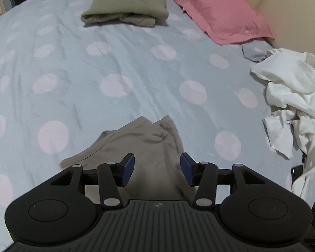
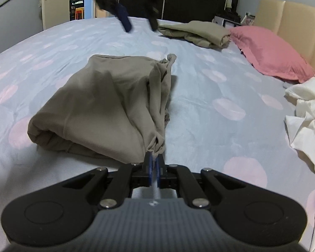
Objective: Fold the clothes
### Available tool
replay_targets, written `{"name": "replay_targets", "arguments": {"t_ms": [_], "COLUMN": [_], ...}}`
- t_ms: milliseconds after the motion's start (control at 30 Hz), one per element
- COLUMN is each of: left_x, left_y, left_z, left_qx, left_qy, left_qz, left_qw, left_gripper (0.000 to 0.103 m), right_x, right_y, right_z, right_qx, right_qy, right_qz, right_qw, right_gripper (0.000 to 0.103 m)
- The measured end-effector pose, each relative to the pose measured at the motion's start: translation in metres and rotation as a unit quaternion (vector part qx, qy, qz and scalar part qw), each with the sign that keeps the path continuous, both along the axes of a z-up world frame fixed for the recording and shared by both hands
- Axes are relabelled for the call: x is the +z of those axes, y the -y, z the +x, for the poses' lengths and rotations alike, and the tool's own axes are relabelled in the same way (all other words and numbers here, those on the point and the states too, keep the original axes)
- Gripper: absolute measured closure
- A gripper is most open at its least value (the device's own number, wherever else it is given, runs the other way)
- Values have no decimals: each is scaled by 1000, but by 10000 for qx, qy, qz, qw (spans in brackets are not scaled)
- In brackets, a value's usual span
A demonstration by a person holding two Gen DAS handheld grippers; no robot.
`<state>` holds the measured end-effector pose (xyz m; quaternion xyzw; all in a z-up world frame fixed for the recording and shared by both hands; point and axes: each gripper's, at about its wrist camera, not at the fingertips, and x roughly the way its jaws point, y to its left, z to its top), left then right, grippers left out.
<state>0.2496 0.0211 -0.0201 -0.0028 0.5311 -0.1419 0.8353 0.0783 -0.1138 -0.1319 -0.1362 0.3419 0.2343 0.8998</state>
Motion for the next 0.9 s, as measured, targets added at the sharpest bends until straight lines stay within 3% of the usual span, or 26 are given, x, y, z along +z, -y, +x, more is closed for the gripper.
{"name": "replay_targets", "arguments": {"t_ms": [100,167,267,433,567,667,800,867,900], "left_x": [15,18,20,-9,-43,-70,-91,-101,-102], "left_y": [-20,-36,-58,-73,-75,-62,-45,-40,-42], "left_z": [-21,-42,-72,-137,-189,-224,-246,-245,-242], "left_qx": [3,65,109,-219,-483,-702,-665,-446,-339], "left_qy": [310,528,832,951,1041,1229,1571,1532,1522], "left_qz": [-7,31,147,225,164,310,433,416,348], "left_qw": [9995,9986,9964,9950,9933,9894,9844,9863,9871], "left_gripper": [54,51,51,51,51,52,52,51,51], "right_x": [4,6,12,29,47,51,38,25,16], "right_y": [-2,2,9,25,41,37,22,14,11], "right_z": [2,7,11,16,25,22,6,-10,-20], "right_qx": [78,4,89,744,1106,1560,2385,2839,3176], "right_qy": [-45,-177,-298,-425,-510,-179,493,1029,1309], "right_qz": [-90,-110,-226,-634,-532,-553,-990,-1507,-1810], "right_qw": [9999,9998,9993,9943,9911,9860,9648,9413,9216], "right_gripper": [95,81,74,69,69,65,57,57,57]}}
